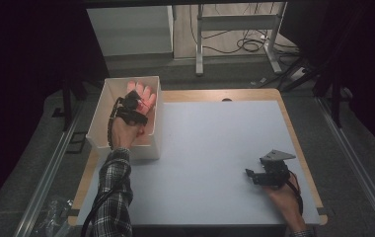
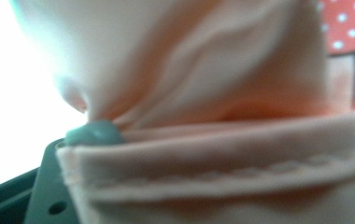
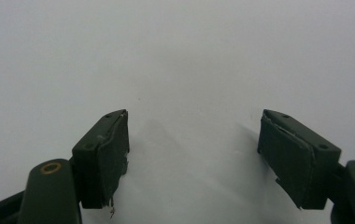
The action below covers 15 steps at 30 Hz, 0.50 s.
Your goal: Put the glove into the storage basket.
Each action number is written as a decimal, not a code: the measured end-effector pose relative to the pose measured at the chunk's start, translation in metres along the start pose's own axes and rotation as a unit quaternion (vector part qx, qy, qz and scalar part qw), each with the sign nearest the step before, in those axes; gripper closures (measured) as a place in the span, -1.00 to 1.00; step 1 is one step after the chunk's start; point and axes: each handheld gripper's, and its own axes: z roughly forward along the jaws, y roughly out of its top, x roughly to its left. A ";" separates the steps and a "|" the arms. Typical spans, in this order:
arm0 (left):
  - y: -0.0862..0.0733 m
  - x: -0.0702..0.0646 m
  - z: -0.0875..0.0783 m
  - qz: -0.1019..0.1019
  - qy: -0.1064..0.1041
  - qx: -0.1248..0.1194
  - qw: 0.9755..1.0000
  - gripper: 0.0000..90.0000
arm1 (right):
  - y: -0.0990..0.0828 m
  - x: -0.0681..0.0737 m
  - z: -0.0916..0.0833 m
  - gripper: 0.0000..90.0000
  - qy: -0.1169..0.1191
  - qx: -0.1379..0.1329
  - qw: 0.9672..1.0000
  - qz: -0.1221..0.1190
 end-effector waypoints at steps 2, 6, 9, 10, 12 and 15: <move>0.001 -0.004 0.005 0.003 -0.001 0.010 1.000 -0.27 | 0.000 0.000 0.000 -0.44 0.000 0.000 1.000 0.000; 0.005 -0.011 0.014 0.001 -0.005 0.023 1.000 -0.31 | 0.000 0.000 0.000 -0.44 0.000 0.000 1.000 0.000; 0.007 -0.015 0.020 0.003 -0.013 0.037 0.999 -0.36 | 0.000 0.000 0.000 -0.44 0.000 0.000 1.000 0.000; 0.008 -0.015 0.024 0.002 -0.017 0.042 0.999 -0.38 | 0.000 0.000 0.000 -0.44 0.000 0.000 1.000 0.000; 0.008 -0.015 0.030 -0.009 -0.031 0.059 0.998 -0.44 | 0.000 0.000 0.000 -0.44 0.000 0.000 1.000 0.000; 0.007 -0.010 0.033 -0.009 -0.047 0.059 0.997 -0.56 | 0.000 0.000 0.000 -0.44 0.000 0.000 1.000 0.000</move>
